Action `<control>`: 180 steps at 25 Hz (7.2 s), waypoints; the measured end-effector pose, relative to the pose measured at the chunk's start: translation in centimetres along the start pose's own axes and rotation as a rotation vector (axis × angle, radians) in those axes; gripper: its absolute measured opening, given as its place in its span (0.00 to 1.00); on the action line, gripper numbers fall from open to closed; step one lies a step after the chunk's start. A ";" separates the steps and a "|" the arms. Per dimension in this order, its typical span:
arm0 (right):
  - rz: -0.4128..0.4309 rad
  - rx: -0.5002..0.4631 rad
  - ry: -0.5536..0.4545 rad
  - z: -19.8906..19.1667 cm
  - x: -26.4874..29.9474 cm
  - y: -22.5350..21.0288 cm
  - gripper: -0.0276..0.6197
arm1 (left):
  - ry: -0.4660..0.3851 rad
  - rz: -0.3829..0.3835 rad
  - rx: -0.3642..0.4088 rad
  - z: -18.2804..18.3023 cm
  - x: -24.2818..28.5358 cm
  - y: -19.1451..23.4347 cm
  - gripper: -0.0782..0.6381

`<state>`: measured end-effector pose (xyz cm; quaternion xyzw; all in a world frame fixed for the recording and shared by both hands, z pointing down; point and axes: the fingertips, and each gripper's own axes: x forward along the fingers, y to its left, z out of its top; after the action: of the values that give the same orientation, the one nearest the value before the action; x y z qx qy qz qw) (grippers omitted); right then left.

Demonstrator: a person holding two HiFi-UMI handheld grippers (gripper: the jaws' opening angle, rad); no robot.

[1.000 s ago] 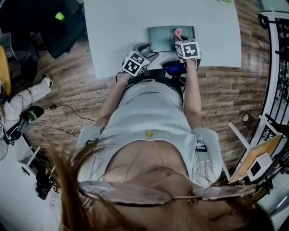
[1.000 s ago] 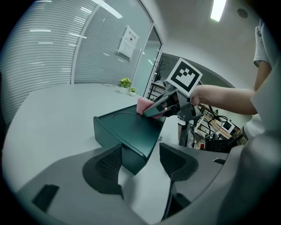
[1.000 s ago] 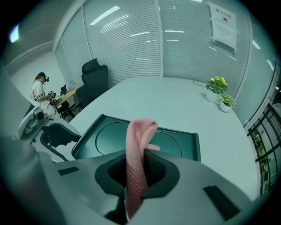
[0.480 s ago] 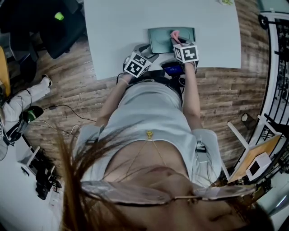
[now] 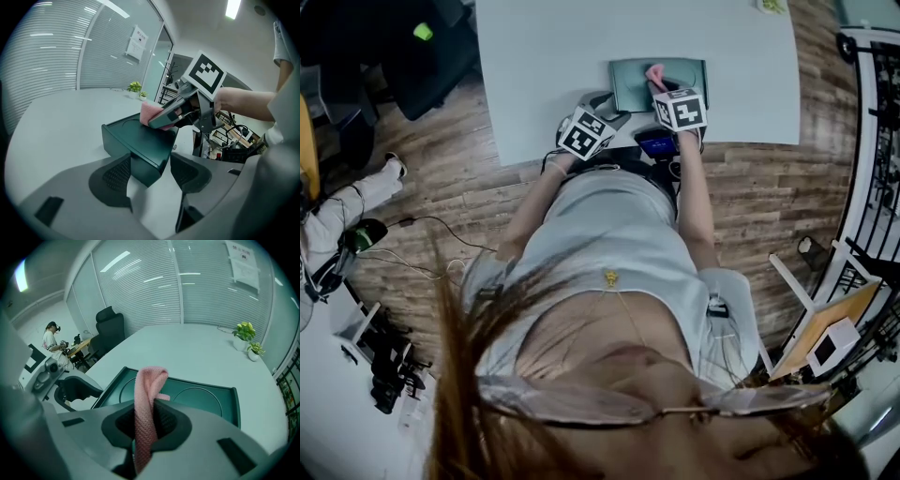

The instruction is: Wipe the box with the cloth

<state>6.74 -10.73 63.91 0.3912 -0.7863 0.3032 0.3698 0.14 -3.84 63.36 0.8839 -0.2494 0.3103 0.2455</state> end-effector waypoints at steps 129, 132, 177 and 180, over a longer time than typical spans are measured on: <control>0.023 -0.045 0.003 -3.7 -2.3 2.8 0.11 | 0.038 0.058 0.019 -1.3 1.0 -0.3 0.51; 0.040 -0.054 0.005 -3.6 -1.7 3.7 0.11 | 0.044 0.053 0.018 -1.8 1.1 -0.2 0.51; 0.131 -0.221 -0.214 0.8 -3.9 4.3 0.11 | -0.134 0.127 -0.034 3.5 -2.7 0.6 0.51; 0.112 -0.244 -0.269 1.3 -4.7 3.5 0.11 | -0.177 0.107 -0.047 4.8 -3.0 0.5 0.50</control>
<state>5.35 -8.10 58.71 0.3361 -0.8801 0.1705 0.2887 -0.19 -6.17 58.20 0.8873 -0.3239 0.2378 0.2262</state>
